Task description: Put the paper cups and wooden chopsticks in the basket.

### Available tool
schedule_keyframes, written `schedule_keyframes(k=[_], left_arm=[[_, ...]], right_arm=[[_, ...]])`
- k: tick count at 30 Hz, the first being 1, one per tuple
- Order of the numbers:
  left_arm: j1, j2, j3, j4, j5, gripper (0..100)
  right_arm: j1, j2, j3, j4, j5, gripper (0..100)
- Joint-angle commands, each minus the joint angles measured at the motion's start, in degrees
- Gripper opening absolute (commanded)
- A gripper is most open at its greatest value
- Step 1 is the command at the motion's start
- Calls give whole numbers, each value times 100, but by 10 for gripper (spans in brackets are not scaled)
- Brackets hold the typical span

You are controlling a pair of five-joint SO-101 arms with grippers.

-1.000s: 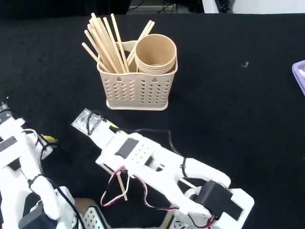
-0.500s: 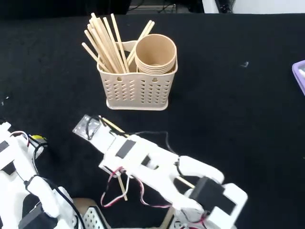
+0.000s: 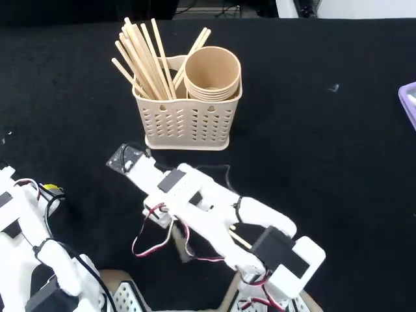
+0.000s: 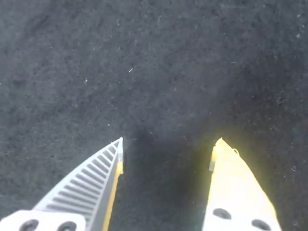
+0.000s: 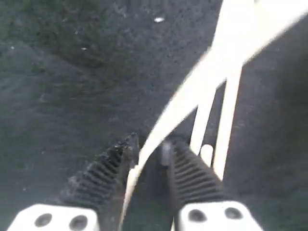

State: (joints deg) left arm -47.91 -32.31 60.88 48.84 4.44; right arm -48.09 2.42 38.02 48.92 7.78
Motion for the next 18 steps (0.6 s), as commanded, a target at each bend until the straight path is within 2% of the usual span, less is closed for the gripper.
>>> schedule_keyframes(k=[1,9,13,18], left_arm=[[-48,-53,-31,-44,26,285],[-40,-53,-31,-53,26,285],[-40,-53,-31,-35,18,285],[-40,-53,-31,-35,18,285]], right_arm=[[35,-145,-215,193,123,16],[141,-1279,-119,1090,1248,11],[448,-1437,242,985,1477,15],[721,-1490,637,343,1468,39]])
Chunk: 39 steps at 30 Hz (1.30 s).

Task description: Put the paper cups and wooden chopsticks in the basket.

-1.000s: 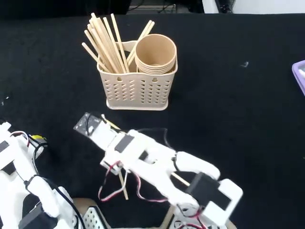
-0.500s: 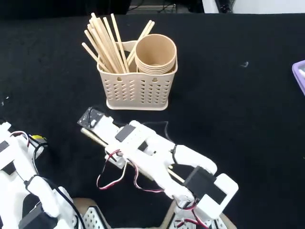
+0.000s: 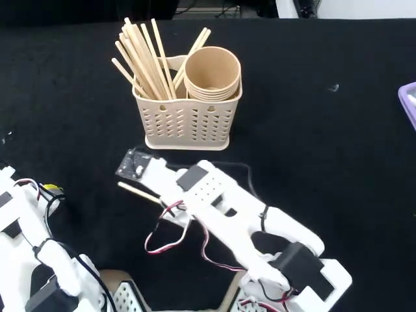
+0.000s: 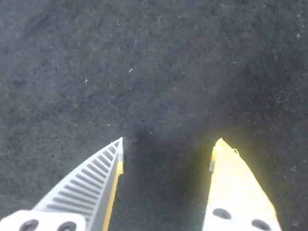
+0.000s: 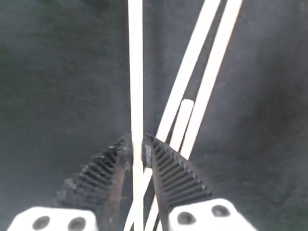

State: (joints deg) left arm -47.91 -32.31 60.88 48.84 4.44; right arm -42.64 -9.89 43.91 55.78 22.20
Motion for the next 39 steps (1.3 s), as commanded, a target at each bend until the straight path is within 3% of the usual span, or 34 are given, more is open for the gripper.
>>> schedule_keyframes(k=[1,4,6,13,19,23,24,28,32,39], left_arm=[[-40,-53,-31,-35,18,285],[-40,-53,-31,-35,18,285],[-40,-53,-31,-35,18,285],[-40,-53,-31,-53,9,285],[-40,-53,-40,-53,9,285],[-40,-53,-31,-53,9,285],[-40,-53,-31,-53,9,285],[-40,-53,-31,-44,9,285],[-40,-53,-31,-53,9,285],[-40,-53,-48,-53,9,285]], right_arm=[[176,-259,119,-466,26,73],[149,-242,303,-738,-26,191],[149,-207,356,-853,-158,211],[141,-207,549,-870,-141,177],[-369,-207,813,-862,-141,172],[-624,-207,831,-862,-141,46],[-624,-242,822,-862,-141,6],[-422,-321,620,-730,-141,9],[-132,-655,-40,105,-88,11],[0,-1244,-699,668,712,11]])
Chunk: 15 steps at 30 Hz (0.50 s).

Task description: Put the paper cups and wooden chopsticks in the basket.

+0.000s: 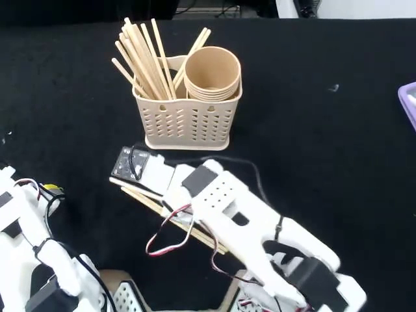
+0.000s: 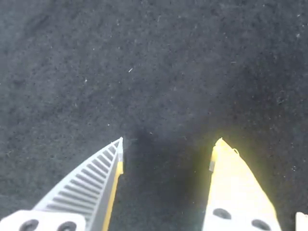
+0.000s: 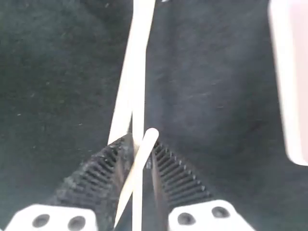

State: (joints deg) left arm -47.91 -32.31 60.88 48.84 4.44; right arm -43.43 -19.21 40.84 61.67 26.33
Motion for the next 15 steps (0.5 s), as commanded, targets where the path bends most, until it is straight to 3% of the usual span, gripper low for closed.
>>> schedule_keyframes(k=[1,10,15], left_arm=[[-40,-44,-48,-53,9,285],[-40,-44,-31,-53,9,285],[-40,-44,-31,-53,9,285]], right_arm=[[79,-286,-426,62,396,11],[844,1015,-48,-1618,527,11],[712,1226,-66,-1618,202,17]])
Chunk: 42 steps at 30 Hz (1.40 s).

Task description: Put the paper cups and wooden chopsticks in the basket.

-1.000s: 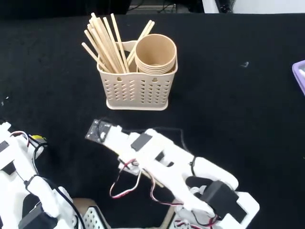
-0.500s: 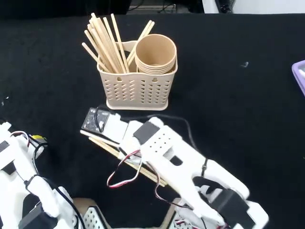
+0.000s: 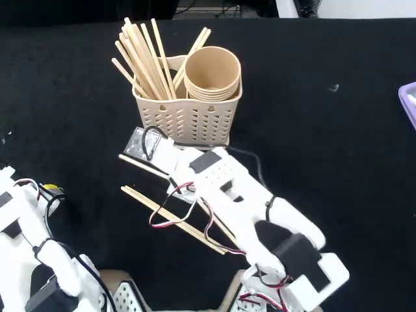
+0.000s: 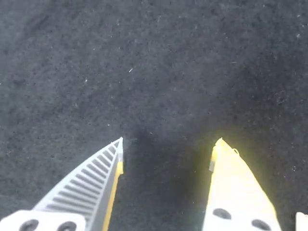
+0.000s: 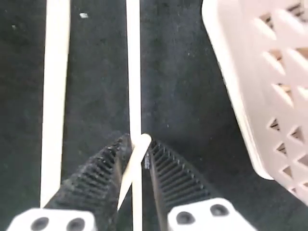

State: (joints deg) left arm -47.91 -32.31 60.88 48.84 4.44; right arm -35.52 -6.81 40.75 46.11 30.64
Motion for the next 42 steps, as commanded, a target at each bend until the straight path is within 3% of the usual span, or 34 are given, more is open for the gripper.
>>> schedule_keyframes(k=[1,5,12,24,27,31,42], left_arm=[[-40,-44,-31,-53,9,285],[-40,-44,-40,-53,9,285],[-40,-44,-31,-53,9,285],[-31,-44,-31,-35,0,285],[-31,-44,-31,-35,0,285],[-31,-53,-31,-26,0,285],[-31,-53,-31,-26,0,285]], right_arm=[[-149,-48,-66,70,-325,34],[-369,-277,-92,598,-659,178],[-246,-866,92,1679,-862,190],[-598,-998,1411,492,-844,190],[-589,-998,1473,466,-598,158],[-589,-998,1516,466,-440,5],[-589,-1051,400,1292,-369,11]])
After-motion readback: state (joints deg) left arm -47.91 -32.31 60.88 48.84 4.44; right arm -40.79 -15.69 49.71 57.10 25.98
